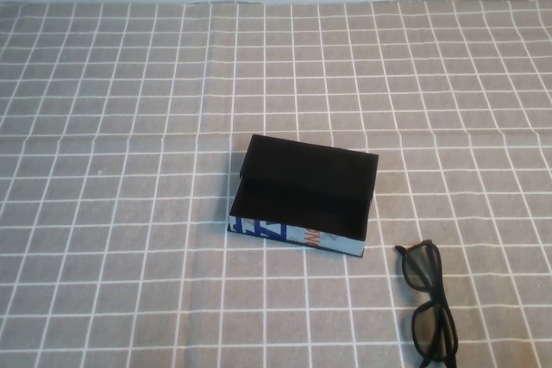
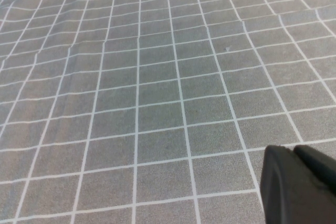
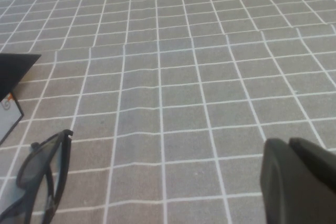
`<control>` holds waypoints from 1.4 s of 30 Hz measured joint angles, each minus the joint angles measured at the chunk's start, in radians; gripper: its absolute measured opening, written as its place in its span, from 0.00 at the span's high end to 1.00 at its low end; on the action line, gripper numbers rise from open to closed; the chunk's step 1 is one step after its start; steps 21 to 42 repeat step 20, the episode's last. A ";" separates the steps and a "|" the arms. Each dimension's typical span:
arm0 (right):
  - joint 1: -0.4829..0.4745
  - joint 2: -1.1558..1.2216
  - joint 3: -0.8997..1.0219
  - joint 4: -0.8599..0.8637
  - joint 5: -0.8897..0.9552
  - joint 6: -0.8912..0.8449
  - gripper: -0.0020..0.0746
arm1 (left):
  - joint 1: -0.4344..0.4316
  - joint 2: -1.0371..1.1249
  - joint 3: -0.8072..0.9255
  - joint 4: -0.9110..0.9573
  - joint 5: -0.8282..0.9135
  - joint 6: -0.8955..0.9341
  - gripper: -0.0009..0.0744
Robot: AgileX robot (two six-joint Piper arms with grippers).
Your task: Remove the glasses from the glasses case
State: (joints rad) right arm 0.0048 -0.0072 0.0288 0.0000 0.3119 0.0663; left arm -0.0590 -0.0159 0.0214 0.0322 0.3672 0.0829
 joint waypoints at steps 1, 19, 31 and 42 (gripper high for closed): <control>0.000 0.000 0.000 0.009 0.000 -0.007 1.00 | 0.000 0.000 0.000 0.000 0.000 0.000 0.99; 0.000 0.000 0.000 0.026 0.000 -0.025 1.00 | 0.000 0.000 0.000 0.000 0.000 0.000 0.99; 0.000 0.000 0.000 0.026 0.000 -0.025 1.00 | 0.000 0.000 0.000 0.000 0.000 0.000 0.99; 0.000 0.000 0.000 0.026 0.000 -0.025 1.00 | 0.000 0.000 0.000 0.000 0.000 0.000 0.99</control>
